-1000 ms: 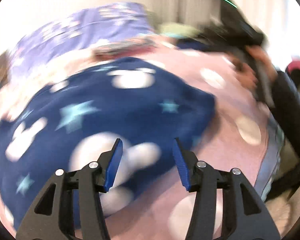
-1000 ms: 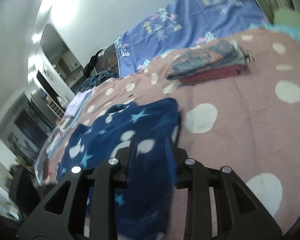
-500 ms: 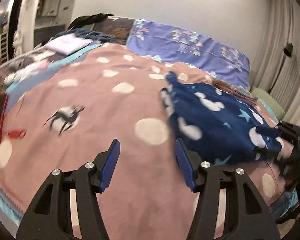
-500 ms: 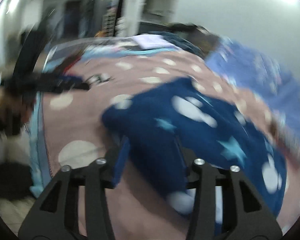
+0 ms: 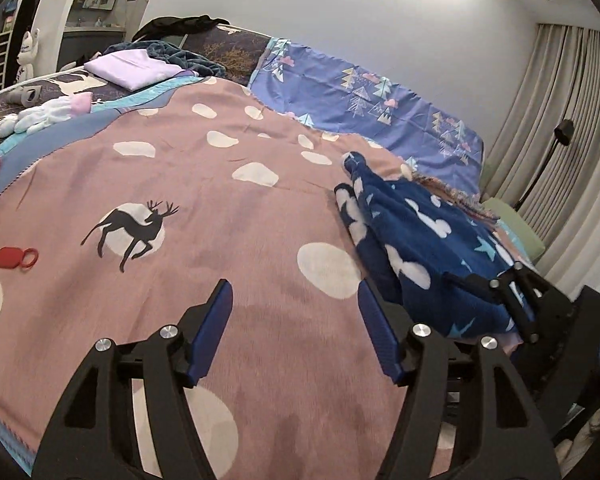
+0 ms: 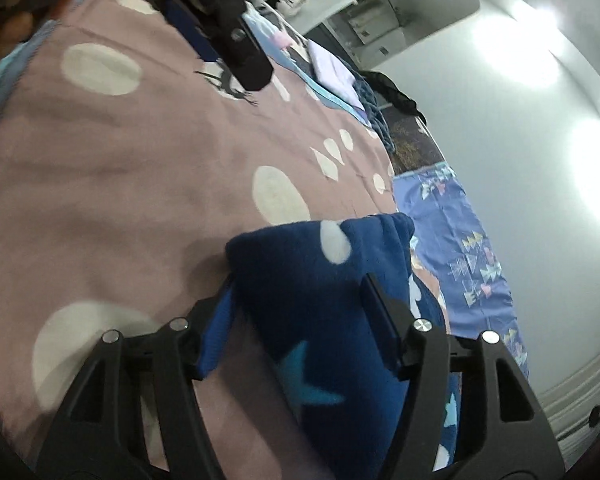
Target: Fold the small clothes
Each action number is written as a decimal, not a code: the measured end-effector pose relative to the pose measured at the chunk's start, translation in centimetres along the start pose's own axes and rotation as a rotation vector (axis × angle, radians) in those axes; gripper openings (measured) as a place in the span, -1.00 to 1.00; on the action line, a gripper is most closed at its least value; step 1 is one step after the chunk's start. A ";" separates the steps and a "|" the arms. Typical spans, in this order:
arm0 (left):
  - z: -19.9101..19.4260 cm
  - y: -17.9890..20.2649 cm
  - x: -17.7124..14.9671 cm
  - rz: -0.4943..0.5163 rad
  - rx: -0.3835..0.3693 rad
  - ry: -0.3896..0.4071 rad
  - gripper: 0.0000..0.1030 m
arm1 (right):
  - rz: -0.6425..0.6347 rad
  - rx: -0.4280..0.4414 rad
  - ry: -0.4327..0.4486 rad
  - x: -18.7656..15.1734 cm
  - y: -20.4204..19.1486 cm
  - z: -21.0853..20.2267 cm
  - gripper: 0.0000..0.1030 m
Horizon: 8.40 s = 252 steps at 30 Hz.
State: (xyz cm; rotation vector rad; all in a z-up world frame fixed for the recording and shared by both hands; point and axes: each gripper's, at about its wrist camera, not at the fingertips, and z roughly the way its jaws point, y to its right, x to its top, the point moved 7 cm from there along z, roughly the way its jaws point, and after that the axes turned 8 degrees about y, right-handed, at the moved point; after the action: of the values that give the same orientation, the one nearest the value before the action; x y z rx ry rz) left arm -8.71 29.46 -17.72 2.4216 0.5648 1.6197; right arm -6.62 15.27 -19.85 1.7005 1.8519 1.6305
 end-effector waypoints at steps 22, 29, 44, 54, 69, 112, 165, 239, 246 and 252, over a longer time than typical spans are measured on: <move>20.4 4.2 3.3 -0.256 -0.478 -0.309 -0.13 | 0.328 0.070 0.061 1.3 4.9 -1.3 -0.76; 21.9 3.4 4.4 -0.372 -0.495 -0.258 -0.91 | 0.364 0.083 0.069 1.4 5.3 -1.5 -0.76; 21.2 2.5 6.4 -0.387 -0.495 -0.233 0.18 | 0.313 0.174 0.011 0.5 0.4 -0.5 -0.65; 23.2 6.7 8.6 -0.260 -0.483 -0.183 -0.81 | 0.288 0.113 0.029 1.2 0.6 -1.1 -0.67; 20.6 3.8 9.0 -0.136 -0.348 -0.180 -0.33 | 0.331 0.177 0.003 0.8 -0.2 -2.2 -0.17; 19.2 14.5 0.9 0.471 -0.277 -0.262 0.19 | 1.154 -0.062 -0.263 -17.0 19.3 -0.5 -0.34; 18.6 6.1 3.5 0.099 -0.136 -0.209 0.36 | 0.266 0.143 -0.008 -0.2 1.4 -1.2 0.49; 19.5 26.4 11.9 0.125 -0.607 -0.239 -0.46 | 1.054 -0.036 0.219 -10.5 24.7 -8.7 -0.63; 22.3 38.5 7.8 0.273 -0.593 -0.321 -0.43 | 1.435 -0.025 0.218 -23.5 29.7 -12.6 -0.65; 26.8 46.0 0.9 0.469 -0.474 -0.408 -0.27 | 1.648 -0.057 0.148 -32.9 28.6 -14.9 -0.65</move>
State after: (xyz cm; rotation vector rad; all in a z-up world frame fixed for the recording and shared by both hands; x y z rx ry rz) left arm 26.03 -10.40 -11.49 2.4932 -0.4325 1.1428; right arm 12.08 -25.55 -9.71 3.3632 -0.0300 1.9958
